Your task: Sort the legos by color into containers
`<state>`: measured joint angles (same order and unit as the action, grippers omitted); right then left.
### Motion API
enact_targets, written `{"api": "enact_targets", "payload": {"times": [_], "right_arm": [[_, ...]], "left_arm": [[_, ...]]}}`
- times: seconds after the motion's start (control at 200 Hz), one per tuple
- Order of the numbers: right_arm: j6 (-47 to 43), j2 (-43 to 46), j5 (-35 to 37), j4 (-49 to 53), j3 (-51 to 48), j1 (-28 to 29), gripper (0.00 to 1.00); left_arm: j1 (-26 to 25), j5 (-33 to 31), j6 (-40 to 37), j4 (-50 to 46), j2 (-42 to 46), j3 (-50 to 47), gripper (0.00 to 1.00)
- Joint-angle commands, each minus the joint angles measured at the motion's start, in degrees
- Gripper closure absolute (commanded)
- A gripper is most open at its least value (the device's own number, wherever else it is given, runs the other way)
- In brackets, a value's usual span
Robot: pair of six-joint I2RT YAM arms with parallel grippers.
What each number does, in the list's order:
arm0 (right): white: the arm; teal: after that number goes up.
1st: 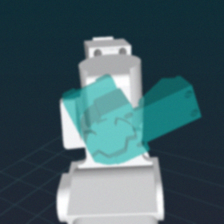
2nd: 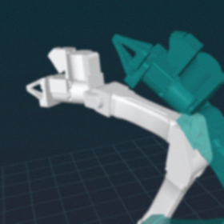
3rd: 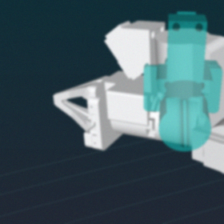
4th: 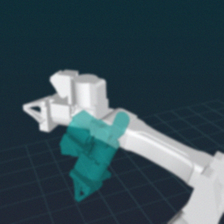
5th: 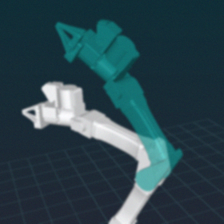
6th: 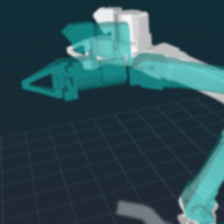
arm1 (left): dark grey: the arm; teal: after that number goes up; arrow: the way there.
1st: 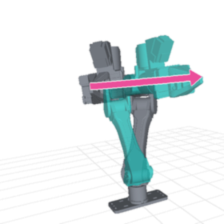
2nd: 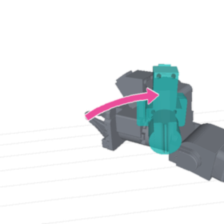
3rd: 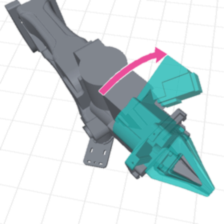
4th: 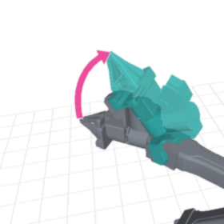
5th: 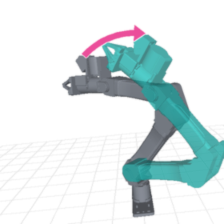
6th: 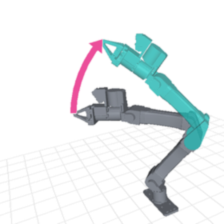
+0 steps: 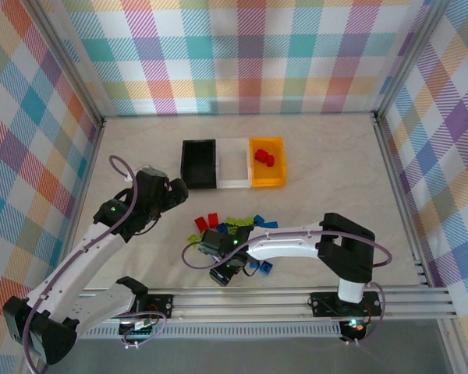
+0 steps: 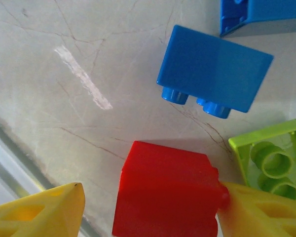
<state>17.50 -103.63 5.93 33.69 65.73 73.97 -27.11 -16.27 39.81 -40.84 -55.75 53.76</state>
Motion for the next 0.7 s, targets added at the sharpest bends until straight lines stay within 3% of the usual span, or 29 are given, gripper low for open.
{"api": "enact_targets", "payload": {"times": [0.0,0.29,0.455,0.585,0.695], "right_arm": [[0.1,-1.5,2.8,2.3,1.2,0.4,0.33],[-0.6,1.2,4.7,-0.1,0.3,0.2,0.57],[0.1,6.6,6.1,-1.2,-1.2,-1.8,0.62],[-0.7,13.3,9.0,-0.1,-1.0,-7.3,0.63],[-0.7,17.6,9.7,-0.5,0.8,-18.0,0.62]], "left_arm": [[0.8,0.6,0.4,-1.2,1.4,-1.1,0.00],[1.1,1.2,0.6,-0.5,1.0,-1.5,0.00],[1.3,2.0,0.8,0.3,-0.1,-2.0,0.00],[1.2,2.8,0.5,1.4,-1.0,-2.4,0.00],[1.2,3.8,0.4,2.5,-2.1,-3.0,0.00]]}}
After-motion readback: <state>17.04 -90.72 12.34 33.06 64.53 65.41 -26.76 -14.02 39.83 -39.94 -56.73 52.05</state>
